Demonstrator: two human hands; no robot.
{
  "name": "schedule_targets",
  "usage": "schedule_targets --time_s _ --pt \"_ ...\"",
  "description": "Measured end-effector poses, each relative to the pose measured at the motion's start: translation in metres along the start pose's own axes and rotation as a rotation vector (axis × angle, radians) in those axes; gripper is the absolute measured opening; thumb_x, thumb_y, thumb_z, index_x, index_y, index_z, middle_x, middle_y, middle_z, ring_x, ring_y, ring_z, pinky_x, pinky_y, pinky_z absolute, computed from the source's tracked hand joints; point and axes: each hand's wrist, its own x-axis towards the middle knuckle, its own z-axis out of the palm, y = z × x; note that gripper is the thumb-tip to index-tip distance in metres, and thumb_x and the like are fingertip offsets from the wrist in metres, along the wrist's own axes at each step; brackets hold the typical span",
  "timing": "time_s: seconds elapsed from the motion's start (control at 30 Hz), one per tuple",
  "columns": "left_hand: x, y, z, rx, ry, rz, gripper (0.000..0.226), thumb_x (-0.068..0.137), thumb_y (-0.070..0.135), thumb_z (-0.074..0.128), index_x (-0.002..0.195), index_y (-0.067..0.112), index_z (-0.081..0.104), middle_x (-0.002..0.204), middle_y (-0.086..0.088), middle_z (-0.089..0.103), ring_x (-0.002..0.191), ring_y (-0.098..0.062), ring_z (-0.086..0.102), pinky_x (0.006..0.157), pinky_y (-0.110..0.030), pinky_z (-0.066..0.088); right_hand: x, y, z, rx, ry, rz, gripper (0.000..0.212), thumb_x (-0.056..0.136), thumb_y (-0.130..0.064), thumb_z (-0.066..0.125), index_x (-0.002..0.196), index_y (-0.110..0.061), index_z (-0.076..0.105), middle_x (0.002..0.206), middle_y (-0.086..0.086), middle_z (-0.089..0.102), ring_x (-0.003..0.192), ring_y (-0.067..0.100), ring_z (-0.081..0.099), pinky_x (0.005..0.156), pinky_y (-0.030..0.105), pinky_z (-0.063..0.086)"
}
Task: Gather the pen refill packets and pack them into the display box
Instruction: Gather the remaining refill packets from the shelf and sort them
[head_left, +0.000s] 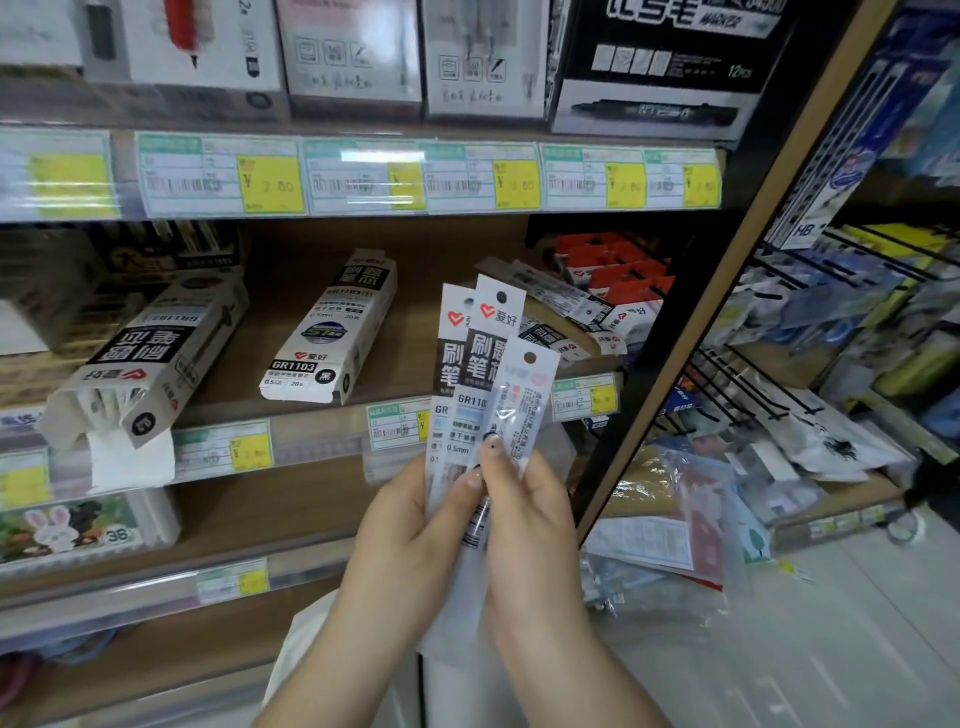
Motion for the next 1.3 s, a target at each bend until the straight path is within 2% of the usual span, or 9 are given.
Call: schedule_targets --time_s 0.1,0.2,0.33,0.5,0.7,0.9,1.03,1.17,1.3 --pt "0.001 -0.006 -0.004 -0.04 0.02 -0.019 0.037 0.075 0.053 0.051 0.082 0.017 0.062 0.066 0.007 0.064 0.068 -0.018 0.057 0.075 -0.036 0.043 0.0 -0.003 -0.002 0.074 -0.005 0.102 0.015 0.091 -0.024 0.057 0.096 -0.016 0.069 0.091 0.009 0.074 0.089 0.026 0.069 0.08 0.037 0.055" --pt "0.002 -0.008 -0.005 -0.049 0.022 -0.029 0.031 0.081 0.045 0.047 0.082 0.018 0.062 0.068 0.007 0.064 0.07 -0.019 0.057 0.077 -0.037 0.043 0.001 -0.008 -0.006 0.114 -0.035 0.148 0.018 0.093 -0.018 0.051 0.098 -0.014 0.067 0.089 0.011 0.074 0.081 0.024 0.07 0.07 0.032 0.056" --pt "0.003 -0.007 -0.005 -0.047 0.007 -0.02 0.024 0.078 0.043 0.051 0.077 0.022 0.064 0.064 0.009 0.067 0.066 -0.013 0.06 0.074 -0.034 0.045 0.003 -0.01 -0.008 0.07 -0.036 0.093 0.017 0.086 -0.019 0.062 0.1 -0.013 0.068 0.096 0.012 0.073 0.09 0.029 0.069 0.076 0.036 0.056" --pt "0.003 -0.009 -0.005 -0.062 0.002 -0.019 0.034 0.062 0.057 0.059 0.069 0.026 0.069 0.065 0.006 0.069 0.064 -0.011 0.062 0.072 -0.032 0.046 0.003 -0.012 -0.011 0.069 -0.009 0.064 0.017 0.088 -0.004 0.057 0.096 -0.012 0.069 0.094 0.011 0.073 0.088 0.028 0.07 0.075 0.037 0.056" --pt "0.005 -0.013 -0.005 -0.055 0.032 -0.015 0.028 0.059 0.057 0.06 0.067 0.033 0.072 0.066 0.005 0.069 0.067 -0.014 0.063 0.072 -0.034 0.049 -0.002 -0.011 -0.009 0.137 -0.01 0.099 0.017 0.087 -0.005 0.06 0.101 -0.01 0.068 0.096 0.012 0.073 0.089 0.028 0.07 0.073 0.034 0.056" --pt "0.005 -0.026 -0.008 0.019 0.138 -0.007 0.032 0.084 0.044 0.051 0.082 0.017 0.067 0.08 -0.019 0.066 0.077 -0.033 0.06 0.081 -0.062 0.048 -0.003 -0.012 -0.008 0.077 0.008 0.076 0.019 0.088 -0.002 0.057 0.1 -0.01 0.068 0.096 0.008 0.074 0.091 0.027 0.069 0.081 0.036 0.055" --pt "0.006 -0.021 -0.005 0.015 0.124 -0.008 0.022 0.081 0.043 0.053 0.075 0.03 0.07 0.073 -0.004 0.068 0.074 -0.028 0.062 0.079 -0.056 0.05 -0.004 -0.011 -0.009 0.052 -0.003 0.075 0.015 0.085 -0.005 0.063 0.097 -0.012 0.069 0.094 0.008 0.074 0.088 0.025 0.07 0.08 0.038 0.054" --pt "0.003 -0.018 -0.006 -0.057 0.104 -0.018 0.017 0.08 0.039 0.057 0.076 0.033 0.072 0.074 0.001 0.071 0.075 -0.02 0.064 0.08 -0.047 0.051 -0.005 -0.01 -0.01 0.091 -0.03 0.08 0.026 0.074 -0.015 0.066 0.099 -0.01 0.069 0.094 0.01 0.074 0.086 0.025 0.07 0.075 0.033 0.057" --pt "0.002 -0.016 -0.006 -0.078 0.096 -0.019 0.014 0.077 0.038 0.06 0.077 0.035 0.073 0.077 0.003 0.073 0.075 -0.015 0.067 0.079 -0.04 0.052 -0.007 -0.011 -0.011 0.099 -0.065 0.08 0.02 0.073 -0.015 0.073 0.092 -0.014 0.071 0.093 0.009 0.074 0.085 0.024 0.071 0.072 0.03 0.057"
